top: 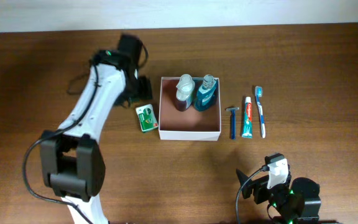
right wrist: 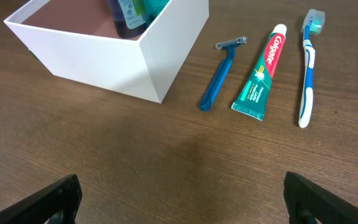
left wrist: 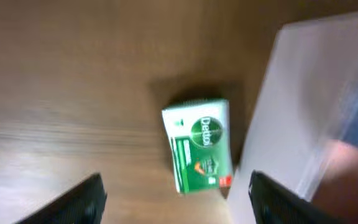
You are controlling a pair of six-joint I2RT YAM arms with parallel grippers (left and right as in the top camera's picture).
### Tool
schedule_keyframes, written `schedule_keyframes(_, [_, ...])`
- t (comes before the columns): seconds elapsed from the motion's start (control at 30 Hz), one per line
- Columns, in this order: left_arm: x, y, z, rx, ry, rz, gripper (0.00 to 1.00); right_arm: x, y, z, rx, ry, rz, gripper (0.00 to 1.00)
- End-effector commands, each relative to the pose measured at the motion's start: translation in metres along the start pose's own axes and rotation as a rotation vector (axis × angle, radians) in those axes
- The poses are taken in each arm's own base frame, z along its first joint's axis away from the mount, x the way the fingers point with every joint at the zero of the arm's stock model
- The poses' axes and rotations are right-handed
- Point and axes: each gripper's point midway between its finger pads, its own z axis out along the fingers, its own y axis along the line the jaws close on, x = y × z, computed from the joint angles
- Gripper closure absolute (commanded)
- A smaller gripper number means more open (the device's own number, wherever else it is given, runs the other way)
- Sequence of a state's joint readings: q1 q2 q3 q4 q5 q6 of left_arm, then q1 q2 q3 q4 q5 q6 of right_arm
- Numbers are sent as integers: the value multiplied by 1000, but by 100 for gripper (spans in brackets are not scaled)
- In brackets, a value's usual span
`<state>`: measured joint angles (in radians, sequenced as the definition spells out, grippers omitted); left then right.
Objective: Pack container
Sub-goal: 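Grasp the green Dettol soap bar with the left gripper, then lift the soap bar and drop it into the box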
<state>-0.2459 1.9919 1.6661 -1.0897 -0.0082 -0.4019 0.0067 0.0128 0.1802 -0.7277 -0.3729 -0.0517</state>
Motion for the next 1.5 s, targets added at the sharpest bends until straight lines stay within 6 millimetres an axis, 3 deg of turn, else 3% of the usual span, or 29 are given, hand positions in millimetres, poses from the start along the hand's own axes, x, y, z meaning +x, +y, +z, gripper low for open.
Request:
schedule_keyframes(0.0, [11, -11, 19, 78, 25, -61, 25, 0, 3, 0, -17, -5, 3, 1])
schedule_keyframes(0.23, [17, -11, 46, 95, 7, -77, 29, 0, 3, 0, -17, -5, 3, 1])
schedule_keyframes(0.73, [44, -2, 101, 41, 152, -82, 25, 0, 3, 0, -17, -5, 3, 1])
schedule_keyframes(0.83, [45, -1, 100, 37, 162, -83, 41, 0, 3, 0, -17, -5, 3, 1])
schedule_keyframes(0.93, [45, 0, 93, 28, 180, -76, 55, 0, 3, 0, -17, -5, 3, 1])
schedule_keyframes(1.1, [36, -2, 59, 22, 206, -12, 65, 0, 3, 0, -17, -5, 3, 1])
schedule_keyframes(1.23, [18, -10, 11, 36, 191, 77, 73, 0, 3, 0, -17, -5, 3, 1])
schedule_keyframes(1.47, [-9, -40, -70, 89, 61, 207, 75, 0, 3, 0, -17, -5, 3, 1])
